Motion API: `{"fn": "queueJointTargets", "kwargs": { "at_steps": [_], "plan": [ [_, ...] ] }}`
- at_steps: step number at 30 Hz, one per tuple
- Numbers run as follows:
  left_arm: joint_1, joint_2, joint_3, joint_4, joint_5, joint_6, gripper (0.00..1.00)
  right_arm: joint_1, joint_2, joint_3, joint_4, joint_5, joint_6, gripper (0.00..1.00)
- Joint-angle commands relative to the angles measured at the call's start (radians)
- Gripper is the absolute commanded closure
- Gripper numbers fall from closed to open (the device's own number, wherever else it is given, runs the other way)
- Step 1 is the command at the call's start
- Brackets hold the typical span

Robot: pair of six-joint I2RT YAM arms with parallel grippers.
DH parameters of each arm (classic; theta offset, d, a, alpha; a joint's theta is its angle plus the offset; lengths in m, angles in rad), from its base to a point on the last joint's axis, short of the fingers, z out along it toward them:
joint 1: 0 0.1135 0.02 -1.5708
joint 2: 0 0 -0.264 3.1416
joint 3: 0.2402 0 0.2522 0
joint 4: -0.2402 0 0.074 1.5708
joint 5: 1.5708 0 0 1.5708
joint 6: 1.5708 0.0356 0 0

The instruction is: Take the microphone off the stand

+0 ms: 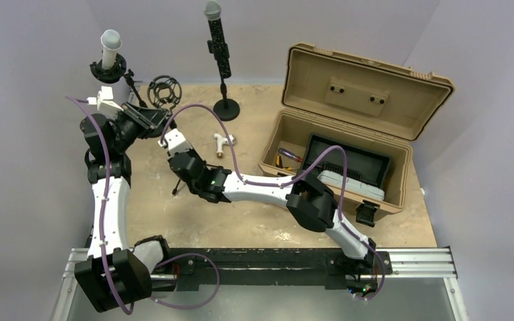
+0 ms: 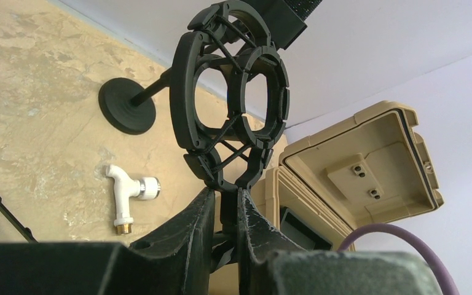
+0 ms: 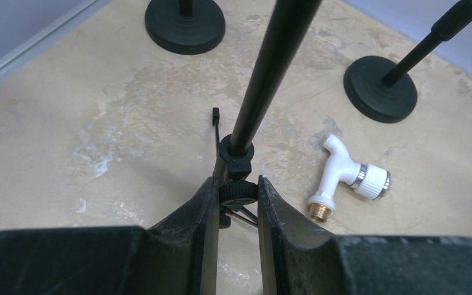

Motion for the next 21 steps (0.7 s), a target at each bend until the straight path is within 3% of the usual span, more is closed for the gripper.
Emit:
{"fn": "queueJointTargets", "kwargs": {
  "at_steps": [1,11,16,21],
  "plan": [
    [-0.004,0.003,-0.018,-0.040,-0.016,0.016,1.00,-0.006,-0.009,0.076,0.081,0.054,-0.120,0.91],
    [-0.004,0.003,-0.018,-0.041,-0.017,0.017,1.00,-0.071,-0.147,-0.033,0.103,-0.362,0.125,0.52],
    [-0.004,0.004,-0.020,-0.040,-0.016,0.016,1.00,-0.183,-0.246,-0.167,0.176,-0.687,0.279,0.43],
    [-0.004,0.004,-0.021,-0.038,-0.015,0.015,1.00,-0.280,-0.281,-0.270,0.263,-0.927,0.413,0.41]
  ]
}}
